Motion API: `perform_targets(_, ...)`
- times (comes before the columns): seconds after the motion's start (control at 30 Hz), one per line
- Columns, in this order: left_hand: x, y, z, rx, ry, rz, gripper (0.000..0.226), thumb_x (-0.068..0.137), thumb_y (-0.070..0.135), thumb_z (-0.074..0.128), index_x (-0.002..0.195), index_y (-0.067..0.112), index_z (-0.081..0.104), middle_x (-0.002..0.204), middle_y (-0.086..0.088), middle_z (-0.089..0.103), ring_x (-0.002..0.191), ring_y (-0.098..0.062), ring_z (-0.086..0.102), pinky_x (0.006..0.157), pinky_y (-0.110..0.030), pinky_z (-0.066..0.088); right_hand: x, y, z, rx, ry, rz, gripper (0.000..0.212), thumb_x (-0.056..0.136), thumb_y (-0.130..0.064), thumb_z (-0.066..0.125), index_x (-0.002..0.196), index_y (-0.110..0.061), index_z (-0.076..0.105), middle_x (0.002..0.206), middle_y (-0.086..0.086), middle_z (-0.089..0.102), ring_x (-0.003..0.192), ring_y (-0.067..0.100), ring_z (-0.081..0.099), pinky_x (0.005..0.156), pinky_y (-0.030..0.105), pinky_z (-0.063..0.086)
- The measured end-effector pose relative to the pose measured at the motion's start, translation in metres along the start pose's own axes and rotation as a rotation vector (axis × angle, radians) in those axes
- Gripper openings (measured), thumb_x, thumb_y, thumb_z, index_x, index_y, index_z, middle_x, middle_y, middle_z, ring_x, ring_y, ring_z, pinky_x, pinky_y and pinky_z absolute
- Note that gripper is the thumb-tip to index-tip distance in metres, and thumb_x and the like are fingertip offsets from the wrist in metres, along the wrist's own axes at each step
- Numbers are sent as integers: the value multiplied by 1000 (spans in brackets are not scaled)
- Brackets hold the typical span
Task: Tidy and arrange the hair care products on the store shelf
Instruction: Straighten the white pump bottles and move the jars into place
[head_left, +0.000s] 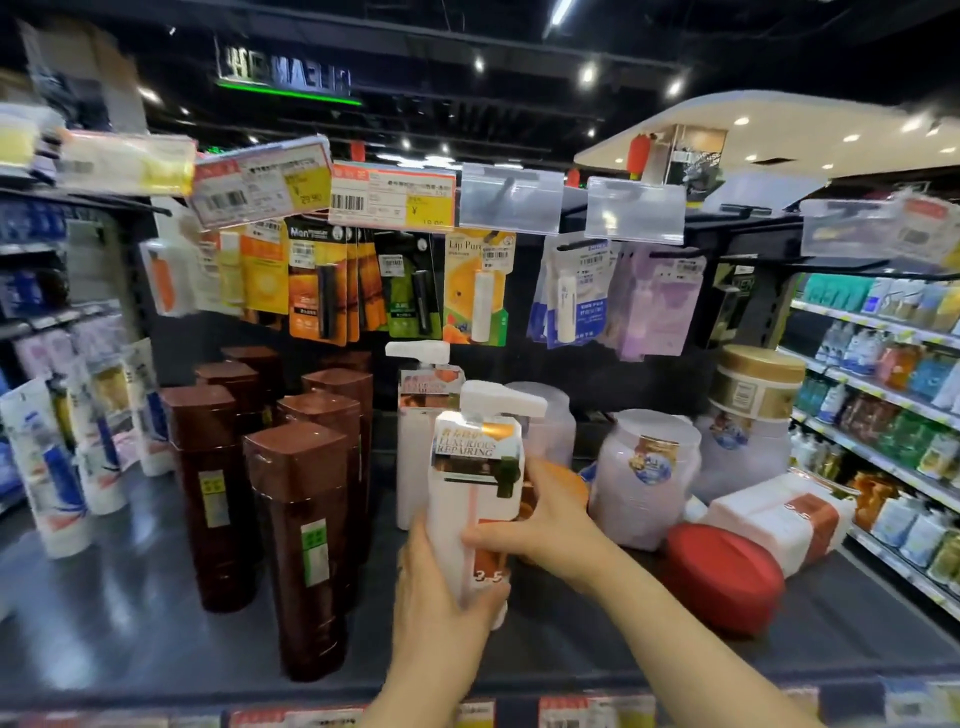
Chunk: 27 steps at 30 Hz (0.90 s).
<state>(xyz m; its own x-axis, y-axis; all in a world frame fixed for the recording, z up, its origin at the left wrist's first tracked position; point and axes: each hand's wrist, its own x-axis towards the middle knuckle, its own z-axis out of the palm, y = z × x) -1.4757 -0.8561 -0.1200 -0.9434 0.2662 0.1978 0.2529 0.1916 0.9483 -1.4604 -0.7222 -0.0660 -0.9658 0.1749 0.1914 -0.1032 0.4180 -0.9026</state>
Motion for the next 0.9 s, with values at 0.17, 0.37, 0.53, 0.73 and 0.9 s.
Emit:
perform_targets(0.17,26,-10,-6,85,52,-14,98,62,21,78,140,20,19,137,-6,42,124,-24,45,101,-46,42,22,8,16,57,-11,8,77,62,-24,85,125,-28,40,120,-6,59,111,9,57,88,27,53)
perform_targets(0.37,33,-11,-8,40,-4,-53,111,54,19,82,142,24,14,131,-2,45,120,-20,47,101,-39,44,29,24,30,66,-83,0,87,56,-27,87,129,-30,39,122,-9,59,114,7,57,91,27,52)
perform_targets(0.53,47,-6,-10,-47,-39,-165,122,40,20,86,141,29,18,122,2,53,113,-20,53,99,-42,46,35,23,30,81,-130,7,68,62,-19,85,115,-40,48,115,-10,64,111,5,59,83,21,53)
perform_targets(0.73,56,-13,-8,-118,-34,-212,114,30,19,82,134,27,36,115,-1,61,107,-21,59,93,-48,51,38,23,31,76,-120,-18,64,66,-11,82,107,-42,45,112,-11,61,104,-2,59,77,15,52)
perform_targets(0.9,43,-11,-8,-61,6,-267,113,47,16,83,142,23,21,126,-7,54,114,-26,54,97,-47,48,42,28,36,85,-89,14,82,63,-23,85,128,-28,36,123,-6,56,117,11,55,92,32,52)
